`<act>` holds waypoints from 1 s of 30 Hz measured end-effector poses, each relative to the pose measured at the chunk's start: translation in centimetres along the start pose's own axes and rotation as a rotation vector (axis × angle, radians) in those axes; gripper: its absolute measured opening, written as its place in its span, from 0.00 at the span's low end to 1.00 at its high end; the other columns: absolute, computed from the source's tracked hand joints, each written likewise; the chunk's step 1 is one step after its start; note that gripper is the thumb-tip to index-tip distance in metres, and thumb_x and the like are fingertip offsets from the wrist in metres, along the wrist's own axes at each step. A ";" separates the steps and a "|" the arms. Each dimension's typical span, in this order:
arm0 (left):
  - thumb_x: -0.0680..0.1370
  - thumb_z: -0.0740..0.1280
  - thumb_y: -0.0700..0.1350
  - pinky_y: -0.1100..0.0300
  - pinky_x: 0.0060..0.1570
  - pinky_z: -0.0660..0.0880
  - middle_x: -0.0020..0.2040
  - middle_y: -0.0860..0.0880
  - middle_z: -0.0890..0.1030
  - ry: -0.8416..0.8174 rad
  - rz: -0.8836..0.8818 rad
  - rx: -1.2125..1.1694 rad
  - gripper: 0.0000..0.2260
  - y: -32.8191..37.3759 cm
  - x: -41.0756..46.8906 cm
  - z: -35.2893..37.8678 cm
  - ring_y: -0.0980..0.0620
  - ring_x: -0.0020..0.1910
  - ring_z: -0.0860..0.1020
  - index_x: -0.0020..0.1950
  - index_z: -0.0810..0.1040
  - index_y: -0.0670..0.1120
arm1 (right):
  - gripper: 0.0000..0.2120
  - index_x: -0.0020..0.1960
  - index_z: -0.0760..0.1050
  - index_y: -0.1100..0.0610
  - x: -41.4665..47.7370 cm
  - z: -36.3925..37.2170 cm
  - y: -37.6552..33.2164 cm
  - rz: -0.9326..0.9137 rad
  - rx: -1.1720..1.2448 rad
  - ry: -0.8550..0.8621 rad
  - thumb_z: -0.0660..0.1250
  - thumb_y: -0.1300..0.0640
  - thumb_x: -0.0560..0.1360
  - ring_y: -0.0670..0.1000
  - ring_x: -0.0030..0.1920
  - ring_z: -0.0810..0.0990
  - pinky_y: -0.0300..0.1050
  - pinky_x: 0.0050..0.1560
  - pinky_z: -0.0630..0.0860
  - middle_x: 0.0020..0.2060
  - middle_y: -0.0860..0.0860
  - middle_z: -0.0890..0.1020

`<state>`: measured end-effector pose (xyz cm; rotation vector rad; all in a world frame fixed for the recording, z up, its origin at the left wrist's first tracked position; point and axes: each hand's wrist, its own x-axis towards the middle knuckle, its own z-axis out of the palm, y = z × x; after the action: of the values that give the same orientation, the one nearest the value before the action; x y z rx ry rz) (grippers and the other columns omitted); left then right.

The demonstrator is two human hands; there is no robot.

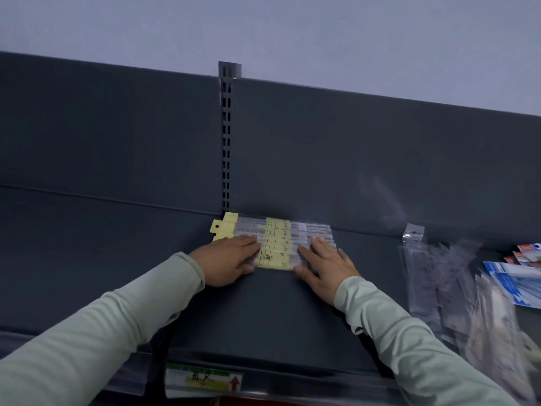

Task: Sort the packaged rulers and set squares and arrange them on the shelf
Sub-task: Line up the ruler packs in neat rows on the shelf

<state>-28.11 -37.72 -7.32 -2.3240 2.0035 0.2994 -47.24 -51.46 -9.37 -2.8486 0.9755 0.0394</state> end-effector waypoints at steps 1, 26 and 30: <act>0.83 0.55 0.51 0.57 0.74 0.51 0.79 0.50 0.51 0.005 0.003 -0.004 0.24 0.2 -0.4 0.0 0.52 0.77 0.50 0.77 0.56 0.46 | 0.28 0.77 0.50 0.45 -0.3 0.1 0.0 0.001 0.001 -0.017 0.48 0.39 0.80 0.47 0.77 0.40 0.51 0.75 0.39 0.78 0.49 0.44; 0.80 0.52 0.62 0.43 0.74 0.48 0.79 0.49 0.51 0.027 -0.301 -0.155 0.29 1.8 -3.4 2.2 0.50 0.78 0.50 0.78 0.52 0.51 | 0.31 0.78 0.44 0.46 -5.1 0.6 0.6 0.008 0.095 -0.078 0.47 0.36 0.79 0.49 0.77 0.38 0.52 0.75 0.40 0.77 0.50 0.40; 0.82 0.57 0.54 0.51 0.69 0.63 0.71 0.47 0.67 0.141 -0.368 -0.412 0.23 1.5 -3.5 0.9 0.45 0.71 0.66 0.74 0.63 0.46 | 0.29 0.78 0.49 0.51 -4.4 0.2 0.6 0.049 0.440 0.041 0.50 0.42 0.81 0.51 0.77 0.41 0.47 0.75 0.44 0.78 0.53 0.43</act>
<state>-30.20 -34.38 -7.47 -2.9782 1.6351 0.5845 -51.10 -49.26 -9.34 -2.4320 0.9265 -0.2037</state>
